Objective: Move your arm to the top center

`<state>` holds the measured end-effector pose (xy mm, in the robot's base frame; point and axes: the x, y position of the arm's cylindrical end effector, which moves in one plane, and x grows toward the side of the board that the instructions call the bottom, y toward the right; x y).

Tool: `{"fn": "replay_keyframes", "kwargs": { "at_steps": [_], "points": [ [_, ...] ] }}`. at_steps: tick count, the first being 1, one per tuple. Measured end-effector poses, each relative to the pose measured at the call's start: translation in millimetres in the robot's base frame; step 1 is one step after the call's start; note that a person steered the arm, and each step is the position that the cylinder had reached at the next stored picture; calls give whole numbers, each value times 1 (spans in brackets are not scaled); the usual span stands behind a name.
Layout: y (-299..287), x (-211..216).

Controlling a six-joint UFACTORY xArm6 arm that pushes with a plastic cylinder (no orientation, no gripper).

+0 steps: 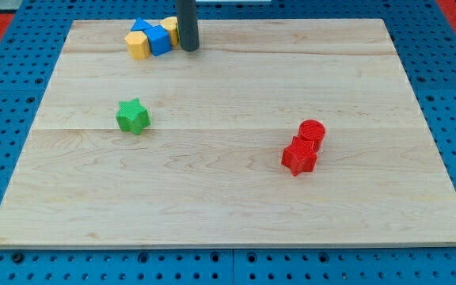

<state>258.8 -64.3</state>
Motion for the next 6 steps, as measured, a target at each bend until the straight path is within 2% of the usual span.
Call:
{"fn": "replay_keyframes", "kwargs": {
  "at_steps": [1, 2, 3, 6],
  "points": [
    [14, 0],
    [97, -1],
    [121, -60],
    [58, -64]
  ]
}}
